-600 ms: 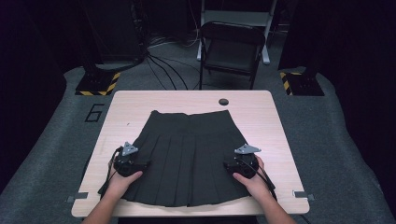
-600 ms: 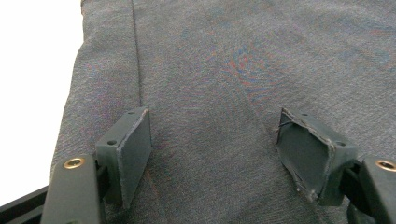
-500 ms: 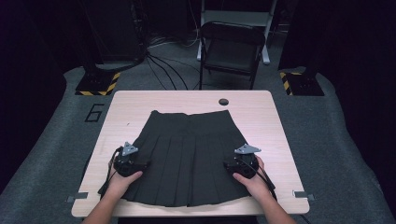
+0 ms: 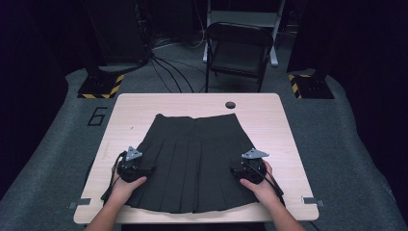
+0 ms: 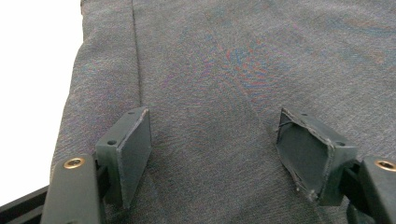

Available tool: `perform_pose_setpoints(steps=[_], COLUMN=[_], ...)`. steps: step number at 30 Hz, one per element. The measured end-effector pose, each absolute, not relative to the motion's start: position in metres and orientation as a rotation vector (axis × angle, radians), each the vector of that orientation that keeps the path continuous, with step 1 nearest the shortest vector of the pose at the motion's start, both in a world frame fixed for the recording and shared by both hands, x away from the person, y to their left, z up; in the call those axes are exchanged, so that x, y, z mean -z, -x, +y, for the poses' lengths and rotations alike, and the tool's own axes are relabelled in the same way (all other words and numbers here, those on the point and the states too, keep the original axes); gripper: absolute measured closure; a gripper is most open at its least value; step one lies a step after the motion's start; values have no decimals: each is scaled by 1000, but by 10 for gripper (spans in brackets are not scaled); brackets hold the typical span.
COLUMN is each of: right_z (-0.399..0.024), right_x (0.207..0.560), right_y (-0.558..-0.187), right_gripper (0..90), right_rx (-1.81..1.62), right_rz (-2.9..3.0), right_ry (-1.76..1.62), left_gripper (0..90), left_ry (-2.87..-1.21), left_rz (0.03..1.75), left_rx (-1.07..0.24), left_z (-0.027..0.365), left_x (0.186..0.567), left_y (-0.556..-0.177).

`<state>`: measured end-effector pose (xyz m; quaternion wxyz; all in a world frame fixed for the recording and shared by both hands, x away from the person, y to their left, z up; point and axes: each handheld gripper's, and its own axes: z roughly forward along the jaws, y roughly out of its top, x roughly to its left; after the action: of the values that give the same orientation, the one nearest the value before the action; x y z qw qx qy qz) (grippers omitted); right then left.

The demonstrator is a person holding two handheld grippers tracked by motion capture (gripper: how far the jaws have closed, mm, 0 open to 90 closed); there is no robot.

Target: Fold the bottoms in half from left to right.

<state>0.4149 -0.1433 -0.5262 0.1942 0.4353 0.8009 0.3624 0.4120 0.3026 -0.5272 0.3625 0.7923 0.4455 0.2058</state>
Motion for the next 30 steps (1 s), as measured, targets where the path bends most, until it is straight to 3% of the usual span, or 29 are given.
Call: perform_pose_setpoints(steps=[10,16,30], right_z=[-144,-145,-184], right_x=[524,511,507], right_y=[-414,-413,-426], right_gripper=[281,325,286], right_rx=[-986,-941,-941], right_rz=[2253,2298,2211], right_ry=[-1222,-1218,-1328], left_gripper=[281,341,348], left_ry=[-2016,-1985,-1872], left_rz=[1182,1246,1286], left_rx=[-478,-420,-447], left_z=[304,311,331], left_x=[524,517,501], left_y=[-411,-410,-412])
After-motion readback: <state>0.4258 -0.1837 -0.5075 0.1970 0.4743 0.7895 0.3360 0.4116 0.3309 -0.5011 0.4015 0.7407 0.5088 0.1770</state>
